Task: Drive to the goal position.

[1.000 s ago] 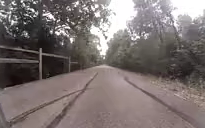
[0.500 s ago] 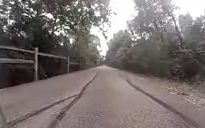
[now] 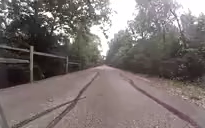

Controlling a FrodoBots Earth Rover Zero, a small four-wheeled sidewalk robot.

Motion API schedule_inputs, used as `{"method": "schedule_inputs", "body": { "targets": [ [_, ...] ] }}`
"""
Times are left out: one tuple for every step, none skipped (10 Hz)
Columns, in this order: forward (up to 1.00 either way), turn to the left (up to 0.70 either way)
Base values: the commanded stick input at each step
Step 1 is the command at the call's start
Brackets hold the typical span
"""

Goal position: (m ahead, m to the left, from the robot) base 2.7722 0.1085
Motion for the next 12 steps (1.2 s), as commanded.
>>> {"method": "schedule_inputs", "body": {
  "targets": [
    [0.70, 0.00],
    [0.70, 0.00],
    [0.70, -0.04],
    [0.70, -0.20],
    [0.70, -0.32],
    [0.70, -0.23],
    [0.70, -0.05],
    [0.70, 0.00],
    [0.70, 0.00],
    [0.70, 0.00],
    [0.70, 0.00],
    [0.70, 0.00]
  ]
}}
